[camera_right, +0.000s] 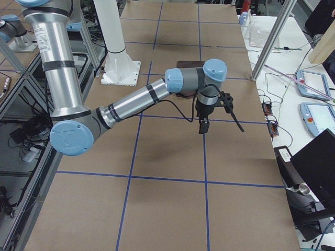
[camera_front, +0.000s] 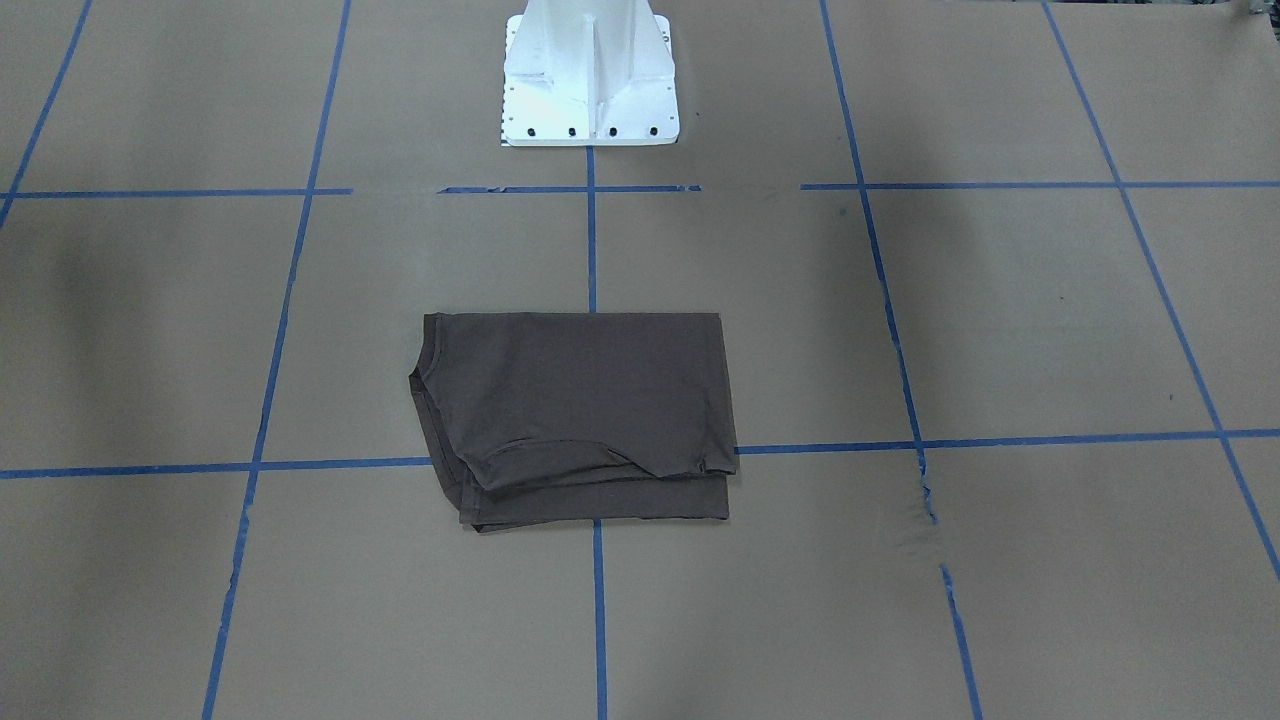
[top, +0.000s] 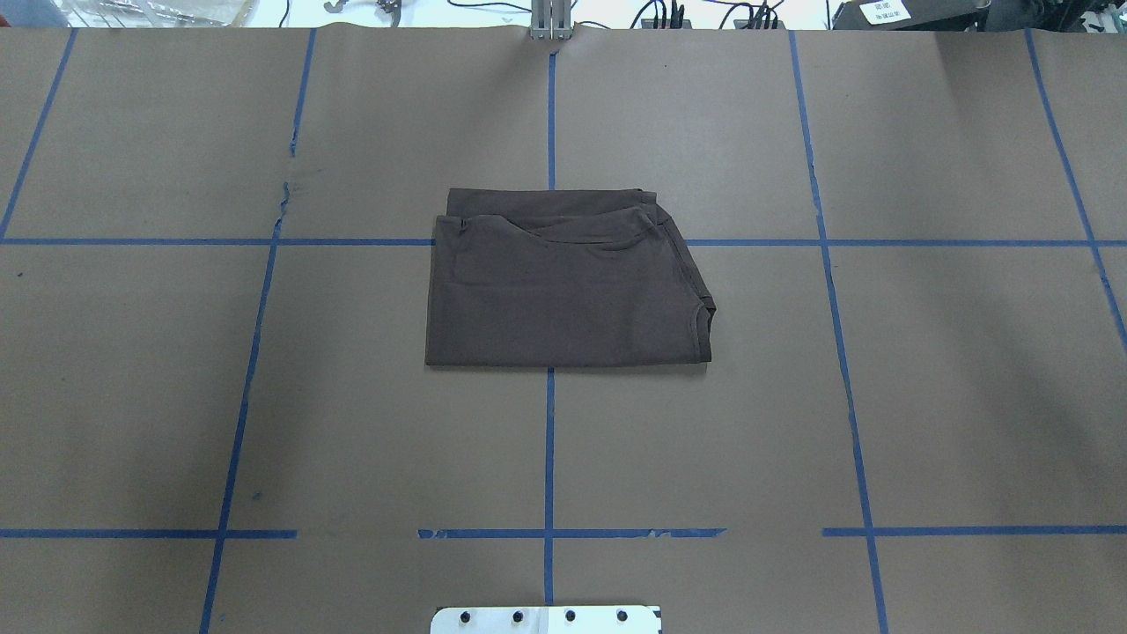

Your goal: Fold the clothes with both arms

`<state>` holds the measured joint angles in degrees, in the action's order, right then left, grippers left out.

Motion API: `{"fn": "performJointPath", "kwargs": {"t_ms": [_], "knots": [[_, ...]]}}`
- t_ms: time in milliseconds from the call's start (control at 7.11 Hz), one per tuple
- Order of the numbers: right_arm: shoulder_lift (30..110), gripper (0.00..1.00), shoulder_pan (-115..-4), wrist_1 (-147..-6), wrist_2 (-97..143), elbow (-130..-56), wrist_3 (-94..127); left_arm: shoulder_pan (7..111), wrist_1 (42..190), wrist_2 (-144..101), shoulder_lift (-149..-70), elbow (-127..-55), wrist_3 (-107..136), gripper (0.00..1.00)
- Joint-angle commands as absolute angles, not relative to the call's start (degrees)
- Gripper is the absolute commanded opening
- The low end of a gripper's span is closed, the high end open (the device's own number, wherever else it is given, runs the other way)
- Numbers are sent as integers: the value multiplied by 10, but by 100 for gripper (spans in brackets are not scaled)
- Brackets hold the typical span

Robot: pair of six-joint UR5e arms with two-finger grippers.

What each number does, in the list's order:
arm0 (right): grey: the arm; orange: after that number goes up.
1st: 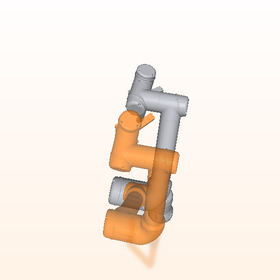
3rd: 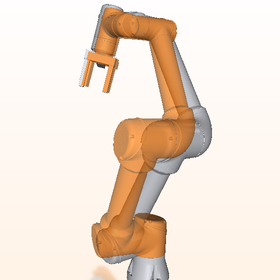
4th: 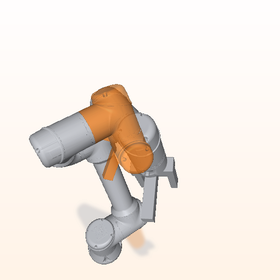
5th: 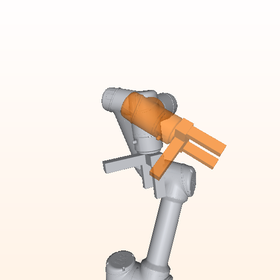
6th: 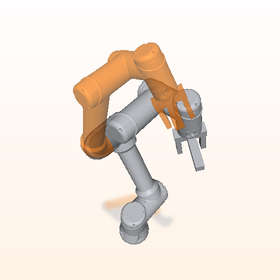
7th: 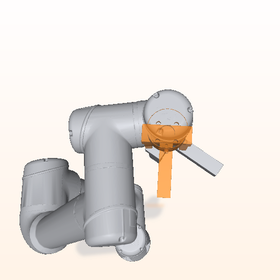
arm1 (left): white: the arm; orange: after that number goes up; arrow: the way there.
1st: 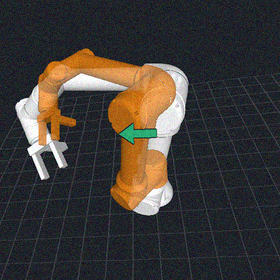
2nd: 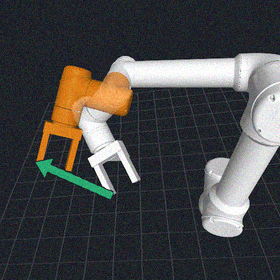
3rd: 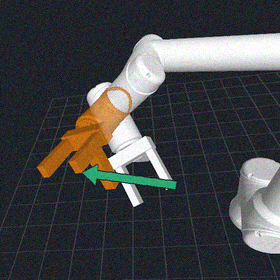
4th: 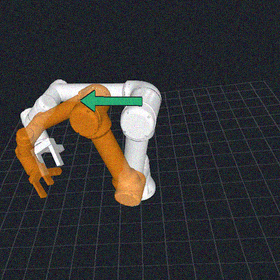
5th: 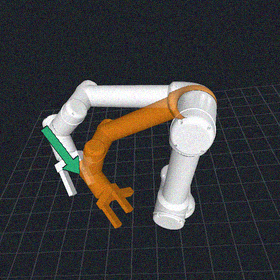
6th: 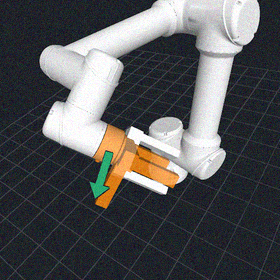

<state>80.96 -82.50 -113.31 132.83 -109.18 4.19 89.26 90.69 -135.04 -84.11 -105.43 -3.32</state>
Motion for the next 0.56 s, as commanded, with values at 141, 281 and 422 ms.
{"fn": "performJointPath", "kwargs": {"t_ms": [141,281,422], "knots": [[914,100,-823,-1078,1344,-1140,35,893,909,-1405,-822,-1050,-33,100],[918,100,-823,-1069,1351,-1133,35,893,907,-1395,-828,-1050,-33,100],[927,100,-824,-1069,1350,-1133,36,894,907,-1395,-831,-1055,-33,100]]}}
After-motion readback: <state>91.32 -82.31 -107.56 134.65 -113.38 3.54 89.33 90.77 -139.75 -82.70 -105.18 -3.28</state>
